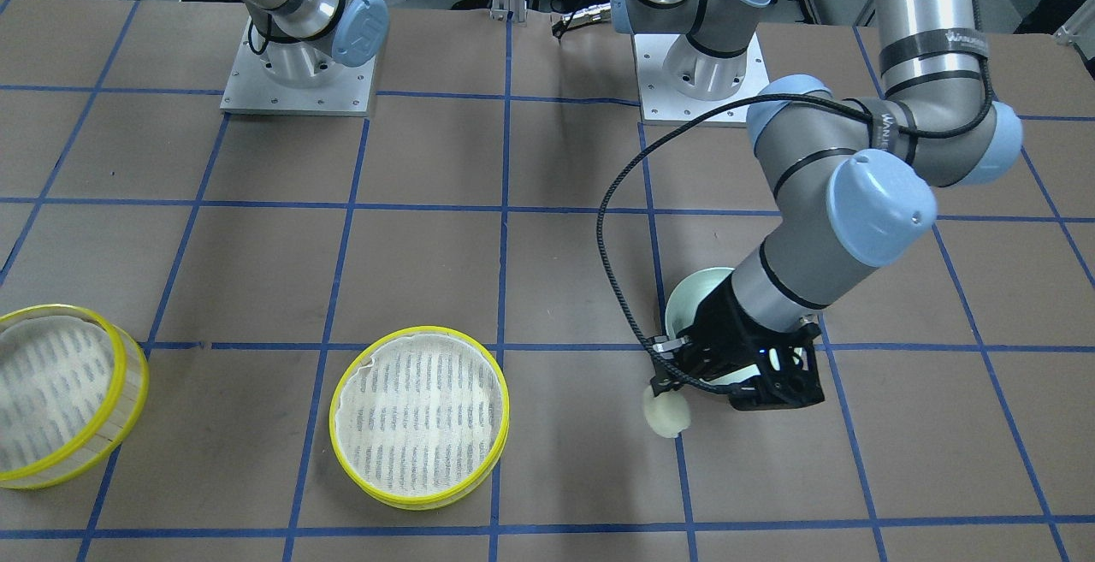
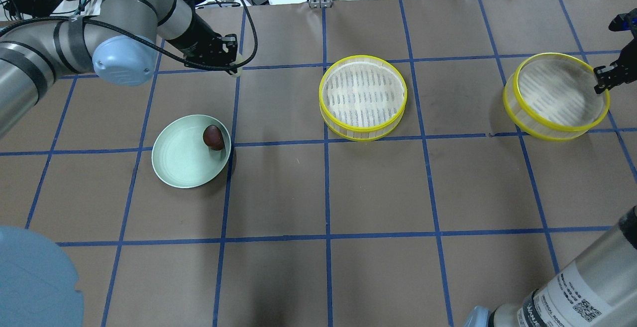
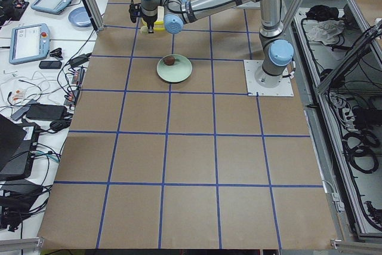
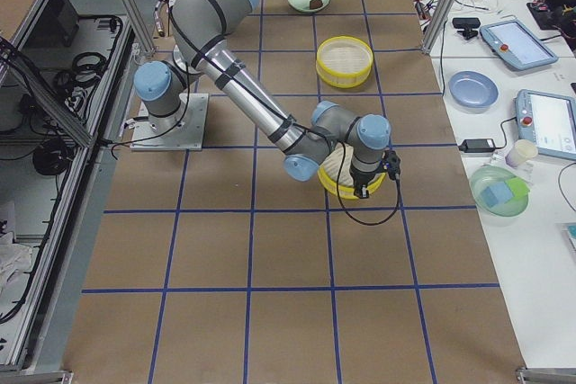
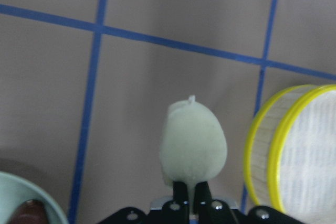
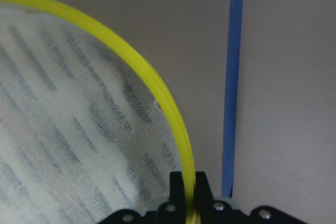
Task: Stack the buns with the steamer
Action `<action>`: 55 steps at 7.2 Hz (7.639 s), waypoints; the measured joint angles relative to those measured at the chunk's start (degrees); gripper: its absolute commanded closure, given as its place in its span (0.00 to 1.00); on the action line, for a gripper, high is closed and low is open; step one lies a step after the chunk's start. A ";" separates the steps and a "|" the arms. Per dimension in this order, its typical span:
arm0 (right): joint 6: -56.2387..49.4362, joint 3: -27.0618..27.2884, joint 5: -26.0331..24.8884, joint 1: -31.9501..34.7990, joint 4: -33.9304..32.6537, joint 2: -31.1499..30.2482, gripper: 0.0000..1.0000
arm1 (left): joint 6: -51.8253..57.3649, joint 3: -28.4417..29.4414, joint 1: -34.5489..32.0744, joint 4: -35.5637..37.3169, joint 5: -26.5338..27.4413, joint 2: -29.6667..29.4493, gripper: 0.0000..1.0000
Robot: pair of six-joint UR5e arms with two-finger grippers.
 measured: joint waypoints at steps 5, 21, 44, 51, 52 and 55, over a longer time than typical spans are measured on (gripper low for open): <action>7.64 0.99 -0.10 3.05 7.87 -6.99 1.00 | -11.91 -0.19 -9.84 21.08 -8.90 -10.46 1.00; 59.55 6.39 -3.87 35.54 10.43 -16.41 1.00 | -0.89 -2.49 8.65 -5.75 10.35 -1.27 0.00; 58.83 6.57 -1.33 40.43 5.27 -10.54 0.48 | -27.44 1.02 2.81 -2.90 -5.62 1.79 1.00; 56.83 5.82 2.51 37.89 10.77 -18.86 0.28 | -43.52 0.49 -7.34 6.66 -15.52 -1.91 0.65; 56.29 5.77 2.42 37.54 16.47 -23.23 0.27 | -43.74 0.47 -8.60 8.32 -15.84 -3.39 0.47; 55.96 5.71 1.24 37.51 32.72 -34.73 0.26 | -45.17 0.87 -10.49 11.15 -15.33 -6.17 0.00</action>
